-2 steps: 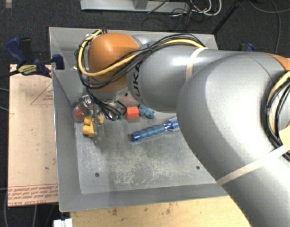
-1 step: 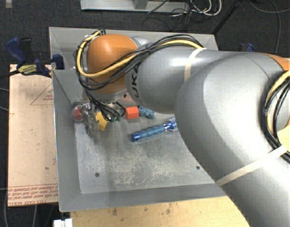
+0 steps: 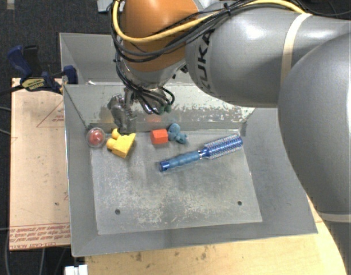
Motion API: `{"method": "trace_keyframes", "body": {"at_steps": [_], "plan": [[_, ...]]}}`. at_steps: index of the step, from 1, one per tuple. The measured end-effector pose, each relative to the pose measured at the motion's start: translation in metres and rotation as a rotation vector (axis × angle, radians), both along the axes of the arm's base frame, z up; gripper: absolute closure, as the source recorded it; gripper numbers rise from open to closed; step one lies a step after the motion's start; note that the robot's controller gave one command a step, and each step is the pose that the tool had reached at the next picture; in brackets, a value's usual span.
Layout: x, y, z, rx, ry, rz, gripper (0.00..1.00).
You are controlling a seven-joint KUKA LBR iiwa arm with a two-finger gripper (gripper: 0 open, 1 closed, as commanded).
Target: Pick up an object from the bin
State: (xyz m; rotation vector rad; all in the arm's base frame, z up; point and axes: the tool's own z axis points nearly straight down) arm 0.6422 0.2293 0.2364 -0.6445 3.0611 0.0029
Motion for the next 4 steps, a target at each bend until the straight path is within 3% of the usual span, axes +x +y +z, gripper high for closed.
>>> {"method": "trace_keyframes", "body": {"at_steps": [1,2,3,4], "plan": [[-0.01,-0.056,-0.035,-0.004,0.013,-0.082,1.0],[-0.022,-0.15,-0.097,-0.006,0.017,-0.198,1.0],[-0.021,-0.145,-0.094,-0.001,0.012,-0.191,0.0],[-0.037,-0.164,-0.156,-0.004,0.019,-0.136,0.0]]}}
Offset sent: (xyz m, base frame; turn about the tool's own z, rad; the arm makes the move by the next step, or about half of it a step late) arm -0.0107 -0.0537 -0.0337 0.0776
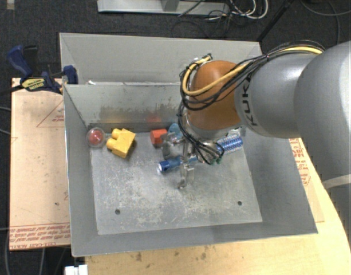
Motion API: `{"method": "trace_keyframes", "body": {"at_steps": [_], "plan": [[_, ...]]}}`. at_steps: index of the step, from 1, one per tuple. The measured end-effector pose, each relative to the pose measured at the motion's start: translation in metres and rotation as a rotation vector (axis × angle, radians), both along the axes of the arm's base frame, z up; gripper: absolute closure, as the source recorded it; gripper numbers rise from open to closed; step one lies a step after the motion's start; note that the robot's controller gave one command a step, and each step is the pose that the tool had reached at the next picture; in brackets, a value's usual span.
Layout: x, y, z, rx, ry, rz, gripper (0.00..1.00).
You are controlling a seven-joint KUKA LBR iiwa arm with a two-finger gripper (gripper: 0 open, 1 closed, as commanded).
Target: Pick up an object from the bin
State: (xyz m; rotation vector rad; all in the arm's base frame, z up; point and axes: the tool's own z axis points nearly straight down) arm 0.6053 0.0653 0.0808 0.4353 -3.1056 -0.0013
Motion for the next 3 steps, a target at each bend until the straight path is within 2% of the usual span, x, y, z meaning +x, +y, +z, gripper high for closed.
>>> {"method": "trace_keyframes", "body": {"at_steps": [1,2,3], "plan": [[0.002,0.001,0.004,0.002,-0.007,0.0,1.0],[0.009,0.0,0.101,0.002,-0.016,0.002,1.0],[-0.014,0.003,0.208,0.002,-0.015,0.006,1.0]]}}
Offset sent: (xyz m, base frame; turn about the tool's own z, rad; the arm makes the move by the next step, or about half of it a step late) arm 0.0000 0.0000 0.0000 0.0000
